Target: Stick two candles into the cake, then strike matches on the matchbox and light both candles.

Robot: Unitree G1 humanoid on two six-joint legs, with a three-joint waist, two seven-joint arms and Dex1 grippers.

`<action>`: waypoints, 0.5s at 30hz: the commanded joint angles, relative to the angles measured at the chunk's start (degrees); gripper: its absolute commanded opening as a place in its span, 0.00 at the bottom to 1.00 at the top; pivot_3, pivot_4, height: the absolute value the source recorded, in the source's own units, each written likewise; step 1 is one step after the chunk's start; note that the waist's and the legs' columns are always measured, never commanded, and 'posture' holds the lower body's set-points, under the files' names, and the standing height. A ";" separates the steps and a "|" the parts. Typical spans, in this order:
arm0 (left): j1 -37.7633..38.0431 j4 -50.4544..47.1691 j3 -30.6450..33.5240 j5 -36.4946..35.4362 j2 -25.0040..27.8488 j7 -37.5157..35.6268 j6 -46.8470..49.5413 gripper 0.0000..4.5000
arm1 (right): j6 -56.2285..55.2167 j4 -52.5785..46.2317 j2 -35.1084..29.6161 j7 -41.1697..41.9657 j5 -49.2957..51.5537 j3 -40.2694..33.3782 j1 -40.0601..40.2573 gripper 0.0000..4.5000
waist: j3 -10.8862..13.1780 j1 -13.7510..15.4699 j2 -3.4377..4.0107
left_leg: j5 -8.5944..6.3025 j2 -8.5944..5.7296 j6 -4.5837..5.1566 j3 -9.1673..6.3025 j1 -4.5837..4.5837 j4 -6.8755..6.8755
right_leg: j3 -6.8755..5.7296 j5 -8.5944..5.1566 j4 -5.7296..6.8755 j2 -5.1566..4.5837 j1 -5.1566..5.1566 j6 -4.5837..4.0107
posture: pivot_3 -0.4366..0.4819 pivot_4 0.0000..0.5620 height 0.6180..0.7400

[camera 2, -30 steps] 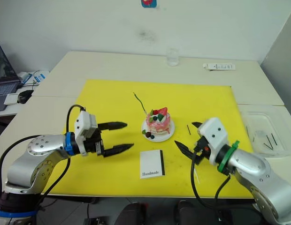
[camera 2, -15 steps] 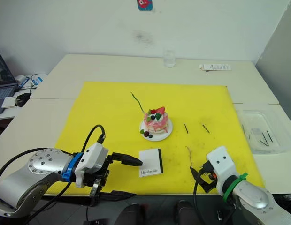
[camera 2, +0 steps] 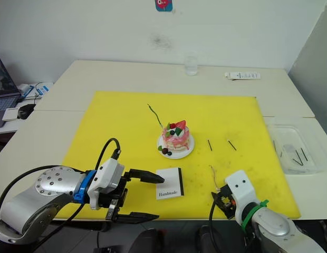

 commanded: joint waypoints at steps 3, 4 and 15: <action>-1.26 -0.76 -0.49 0.00 -0.41 0.75 -0.47 1.00 | 2.84 -1.47 1.51 -0.89 0.32 -1.22 -1.35 0.17 | 0.00 0.00 0.00 | 0.00 0.00 0.00 0.00 0.00 0.00 | 0.00 0.00 0.00 0.00 0.00 0.00 | 0.48 0.27 1.00; -1.33 -0.75 -0.50 -0.08 -0.41 0.78 -0.40 1.00 | 3.77 -1.87 2.00 -0.65 1.06 -2.15 -1.99 0.09 | 0.00 -0.01 0.00 | 0.00 0.01 0.00 0.00 0.00 0.00 | 0.00 0.00 0.00 0.00 0.00 0.00 | 0.48 0.27 1.00; -2.10 -3.50 0.90 -5.86 -1.32 4.00 3.50 1.00 | 0.05 1.80 -16.59 17.13 12.49 -21.00 -12.20 0.00 | 0.11 0.10 0.12 | 0.00 -0.10 0.01 0.03 -0.05 0.01 | 0.00 0.01 -0.03 0.07 -0.01 0.02 | 0.48 0.27 1.00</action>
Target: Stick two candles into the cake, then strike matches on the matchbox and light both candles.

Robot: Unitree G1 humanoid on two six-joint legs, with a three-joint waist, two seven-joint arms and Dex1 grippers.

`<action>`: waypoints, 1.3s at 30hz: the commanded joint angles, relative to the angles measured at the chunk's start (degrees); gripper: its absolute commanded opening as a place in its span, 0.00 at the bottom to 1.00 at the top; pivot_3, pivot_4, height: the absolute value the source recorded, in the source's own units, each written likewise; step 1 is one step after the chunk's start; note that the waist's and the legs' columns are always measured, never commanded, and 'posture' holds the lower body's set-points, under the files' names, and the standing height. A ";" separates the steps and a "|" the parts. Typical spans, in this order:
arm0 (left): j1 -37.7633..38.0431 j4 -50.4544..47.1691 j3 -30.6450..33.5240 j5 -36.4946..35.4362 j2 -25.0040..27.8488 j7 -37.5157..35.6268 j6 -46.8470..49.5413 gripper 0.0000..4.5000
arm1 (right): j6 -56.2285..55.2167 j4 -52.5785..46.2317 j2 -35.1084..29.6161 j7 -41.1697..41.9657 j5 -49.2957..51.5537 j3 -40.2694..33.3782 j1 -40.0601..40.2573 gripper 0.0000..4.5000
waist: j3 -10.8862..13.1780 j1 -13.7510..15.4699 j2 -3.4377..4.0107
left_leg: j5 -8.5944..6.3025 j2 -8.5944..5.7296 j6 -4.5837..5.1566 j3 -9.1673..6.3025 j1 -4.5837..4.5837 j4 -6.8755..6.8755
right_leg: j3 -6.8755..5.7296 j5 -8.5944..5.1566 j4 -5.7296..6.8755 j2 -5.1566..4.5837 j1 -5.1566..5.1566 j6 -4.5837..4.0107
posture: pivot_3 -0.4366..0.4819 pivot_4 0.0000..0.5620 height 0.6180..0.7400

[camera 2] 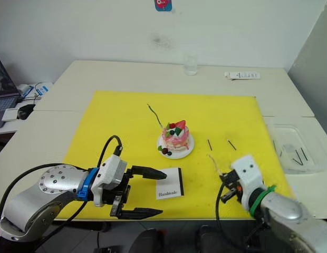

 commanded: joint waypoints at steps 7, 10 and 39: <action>-2.43 -5.95 1.57 -7.18 -0.27 3.05 3.81 1.00 | -33.66 24.87 -20.24 35.07 -12.97 -13.72 17.11 0.00 | -0.02 0.54 -0.10 | -0.02 -0.04 0.03 -0.04 -0.07 -0.04 | -0.05 -0.06 -0.18 0.08 0.05 0.04 | 0.48 0.27 1.00; -3.37 -6.58 0.98 -8.31 -0.38 3.63 4.61 1.00 | -40.39 30.45 -19.73 40.19 -15.28 -14.74 21.30 0.00 | -0.01 0.48 -0.09 | -0.02 0.00 0.04 -0.07 -0.06 -0.03 | -0.07 -0.08 -0.13 0.11 0.05 0.06 | 0.48 0.27 1.00; -8.43 -5.85 -3.77 -6.45 -0.99 3.73 4.67 1.00 | -45.93 38.82 -20.57 47.19 -18.77 -13.29 19.56 0.46 | -0.01 0.40 0.00 | -0.01 -0.03 0.03 -0.05 0.09 0.08 | 0.02 -0.04 0.06 0.16 0.15 0.06 | 0.48 0.27 1.00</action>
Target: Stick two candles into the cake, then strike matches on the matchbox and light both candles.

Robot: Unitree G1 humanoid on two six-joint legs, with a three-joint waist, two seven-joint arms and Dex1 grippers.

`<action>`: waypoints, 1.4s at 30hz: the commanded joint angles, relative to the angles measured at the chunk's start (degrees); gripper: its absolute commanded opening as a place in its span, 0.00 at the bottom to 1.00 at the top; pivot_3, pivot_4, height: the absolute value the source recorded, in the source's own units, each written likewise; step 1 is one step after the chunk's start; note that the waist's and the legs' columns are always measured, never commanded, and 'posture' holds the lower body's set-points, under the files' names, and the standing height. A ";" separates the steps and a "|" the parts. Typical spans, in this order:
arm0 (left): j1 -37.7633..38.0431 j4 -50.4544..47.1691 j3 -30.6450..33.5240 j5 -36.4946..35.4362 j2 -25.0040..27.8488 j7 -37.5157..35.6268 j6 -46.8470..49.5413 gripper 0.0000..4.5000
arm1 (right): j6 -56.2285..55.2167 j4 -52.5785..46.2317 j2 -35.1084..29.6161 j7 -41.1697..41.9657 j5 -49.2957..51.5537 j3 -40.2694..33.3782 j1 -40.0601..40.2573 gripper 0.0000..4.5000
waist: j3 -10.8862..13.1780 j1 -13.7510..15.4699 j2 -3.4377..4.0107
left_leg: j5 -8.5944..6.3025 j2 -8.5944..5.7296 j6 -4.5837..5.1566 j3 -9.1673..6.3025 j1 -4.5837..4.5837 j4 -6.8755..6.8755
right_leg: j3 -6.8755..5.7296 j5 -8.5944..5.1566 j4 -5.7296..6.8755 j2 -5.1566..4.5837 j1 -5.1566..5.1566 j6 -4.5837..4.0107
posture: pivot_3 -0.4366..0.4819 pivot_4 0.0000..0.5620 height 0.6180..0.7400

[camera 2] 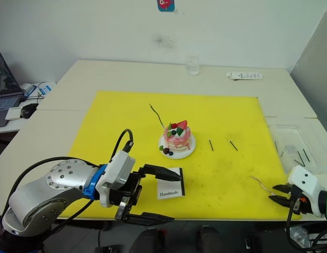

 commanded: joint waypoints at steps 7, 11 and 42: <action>-0.38 -0.64 -0.66 2.79 0.28 -0.16 -0.94 1.00 | 11.51 -9.35 -11.16 4.98 -2.19 -8.04 1.94 0.46 | 0.00 -0.07 0.11 | 0.00 0.02 0.00 -0.02 0.01 -0.01 | -0.03 0.00 0.00 0.03 0.00 0.00 | 0.48 0.27 1.00; -0.24 -0.91 -1.61 4.02 -0.49 0.31 -1.09 1.00 | 26.12 -13.42 -17.87 0.39 -0.95 -0.56 -4.26 0.46 | 0.02 -0.18 0.08 | 0.00 0.03 0.00 0.00 0.05 0.01 | 0.00 0.01 0.04 0.02 0.00 0.01 | 0.48 0.27 1.00; 5.02 -0.54 -2.80 8.80 -1.48 0.83 -4.16 1.00 | 31.89 -9.69 -19.69 -4.19 -1.92 26.98 -23.00 0.01 | 0.04 0.02 0.07 | 0.00 0.03 -0.01 0.01 -0.04 0.01 | -0.01 0.00 0.00 -0.01 -0.07 0.03 | 0.48 0.27 1.00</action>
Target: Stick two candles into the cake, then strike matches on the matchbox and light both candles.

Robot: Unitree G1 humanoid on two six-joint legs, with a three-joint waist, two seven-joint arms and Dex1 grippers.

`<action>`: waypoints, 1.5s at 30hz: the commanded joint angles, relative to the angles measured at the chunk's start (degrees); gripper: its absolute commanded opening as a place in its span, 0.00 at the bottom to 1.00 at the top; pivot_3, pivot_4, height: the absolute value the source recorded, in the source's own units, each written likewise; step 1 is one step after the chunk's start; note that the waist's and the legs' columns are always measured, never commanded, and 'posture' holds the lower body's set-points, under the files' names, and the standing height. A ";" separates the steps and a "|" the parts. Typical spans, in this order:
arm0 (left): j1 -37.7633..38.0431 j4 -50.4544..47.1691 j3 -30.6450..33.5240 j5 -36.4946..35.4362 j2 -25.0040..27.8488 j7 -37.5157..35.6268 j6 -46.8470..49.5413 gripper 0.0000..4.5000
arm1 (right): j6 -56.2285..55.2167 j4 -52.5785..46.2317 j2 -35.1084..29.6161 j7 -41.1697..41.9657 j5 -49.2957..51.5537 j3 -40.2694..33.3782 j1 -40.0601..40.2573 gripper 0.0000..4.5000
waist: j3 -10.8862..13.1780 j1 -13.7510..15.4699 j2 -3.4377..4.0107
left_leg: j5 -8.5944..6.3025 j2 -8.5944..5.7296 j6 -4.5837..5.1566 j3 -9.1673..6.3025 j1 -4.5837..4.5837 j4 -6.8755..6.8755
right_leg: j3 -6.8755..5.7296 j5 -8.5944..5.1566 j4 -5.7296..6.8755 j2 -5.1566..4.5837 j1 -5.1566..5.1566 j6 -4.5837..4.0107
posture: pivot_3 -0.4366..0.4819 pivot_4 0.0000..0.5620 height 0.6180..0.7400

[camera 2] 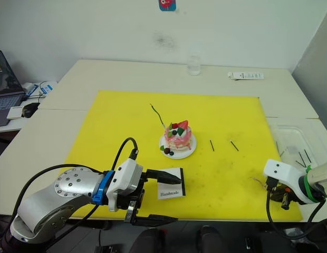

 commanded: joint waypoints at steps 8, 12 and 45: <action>3.53 -0.48 4.01 0.47 0.71 0.73 -2.57 1.00 | 5.26 -1.30 3.35 1.86 7.75 -6.29 -10.14 0.01 | 0.01 -0.55 0.03 | 0.00 0.03 0.00 0.05 0.04 0.01 | 0.06 0.02 0.04 0.00 -0.01 -0.01 | 0.48 0.27 1.00; 5.95 -0.32 7.34 1.15 -0.44 3.67 -3.60 1.00 | 11.58 -1.98 13.36 -1.77 15.99 -10.06 -22.59 0.01 | 0.01 -1.28 0.02 | 0.00 0.06 0.00 -0.02 0.08 0.00 | 0.03 0.08 0.08 0.01 -0.01 -0.07 | 0.48 0.27 1.00; 3.99 2.73 19.91 -2.24 -3.81 19.07 -0.81 1.00 | -50.38 19.34 72.51 -29.15 -2.81 3.41 -21.21 0.01 | -0.03 -1.53 -0.13 | 0.01 0.14 -0.01 -0.01 0.03 -0.05 | 0.04 0.17 0.11 0.01 -0.07 -0.04 | 0.48 0.27 1.00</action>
